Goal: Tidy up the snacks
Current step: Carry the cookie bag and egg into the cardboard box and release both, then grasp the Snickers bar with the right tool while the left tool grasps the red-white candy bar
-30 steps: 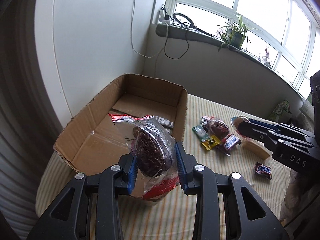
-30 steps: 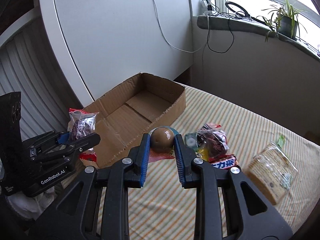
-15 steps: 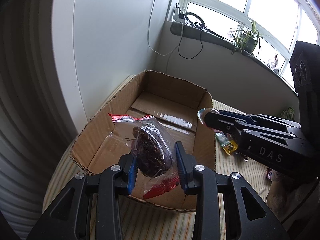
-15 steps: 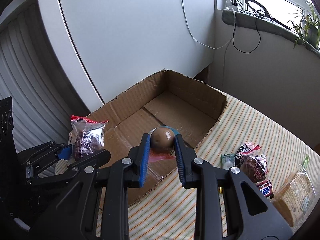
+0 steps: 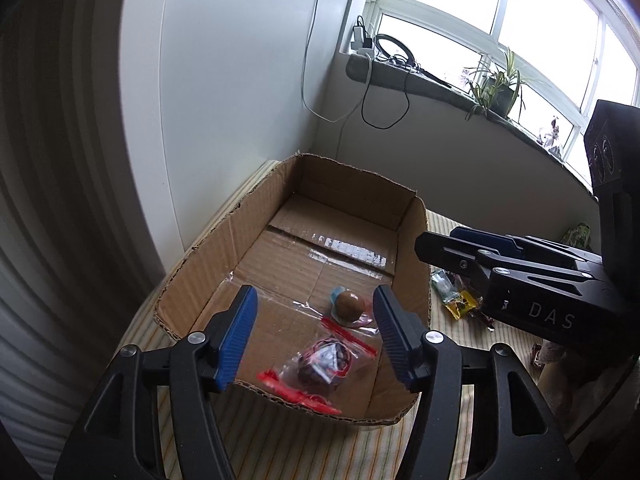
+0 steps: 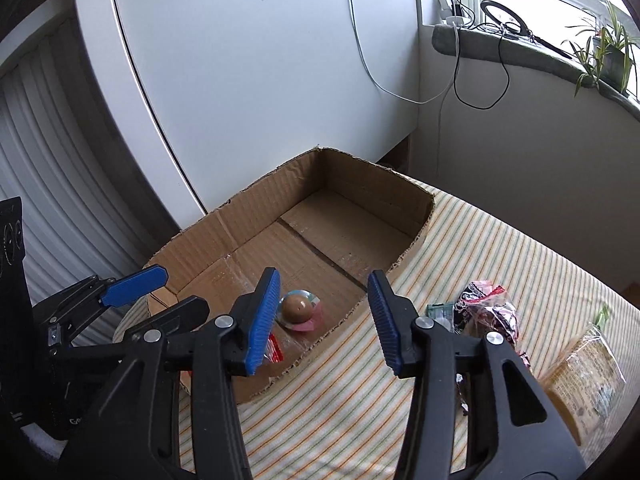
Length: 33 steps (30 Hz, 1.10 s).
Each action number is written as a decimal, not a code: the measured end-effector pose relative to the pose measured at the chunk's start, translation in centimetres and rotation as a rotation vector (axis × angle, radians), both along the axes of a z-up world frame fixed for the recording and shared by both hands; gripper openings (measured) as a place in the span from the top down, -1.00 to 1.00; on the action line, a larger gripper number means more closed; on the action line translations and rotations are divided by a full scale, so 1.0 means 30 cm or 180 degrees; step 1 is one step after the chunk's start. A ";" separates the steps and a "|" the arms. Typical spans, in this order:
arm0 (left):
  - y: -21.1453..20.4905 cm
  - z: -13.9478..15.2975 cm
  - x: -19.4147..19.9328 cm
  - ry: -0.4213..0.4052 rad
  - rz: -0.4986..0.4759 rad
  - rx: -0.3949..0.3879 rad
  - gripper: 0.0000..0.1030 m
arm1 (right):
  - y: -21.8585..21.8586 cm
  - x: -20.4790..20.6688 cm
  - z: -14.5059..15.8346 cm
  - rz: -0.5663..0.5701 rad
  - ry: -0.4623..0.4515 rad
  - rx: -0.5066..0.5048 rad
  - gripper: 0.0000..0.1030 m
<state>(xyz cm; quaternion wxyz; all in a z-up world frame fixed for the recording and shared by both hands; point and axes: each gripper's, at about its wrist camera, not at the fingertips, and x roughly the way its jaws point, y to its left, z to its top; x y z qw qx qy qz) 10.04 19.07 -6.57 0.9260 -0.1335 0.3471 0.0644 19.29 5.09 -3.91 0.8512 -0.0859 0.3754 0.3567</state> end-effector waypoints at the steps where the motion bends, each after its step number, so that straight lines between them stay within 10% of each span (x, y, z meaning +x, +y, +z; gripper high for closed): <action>1: -0.005 0.002 -0.004 -0.0005 -0.0004 -0.0003 -0.16 | -0.017 -0.005 0.004 -0.0014 -0.0008 0.0004 0.08; 33: -0.419 -0.045 0.015 0.0149 -0.0658 -0.0107 -0.16 | -0.882 -0.116 -0.082 -0.0782 0.0187 -0.0142 0.08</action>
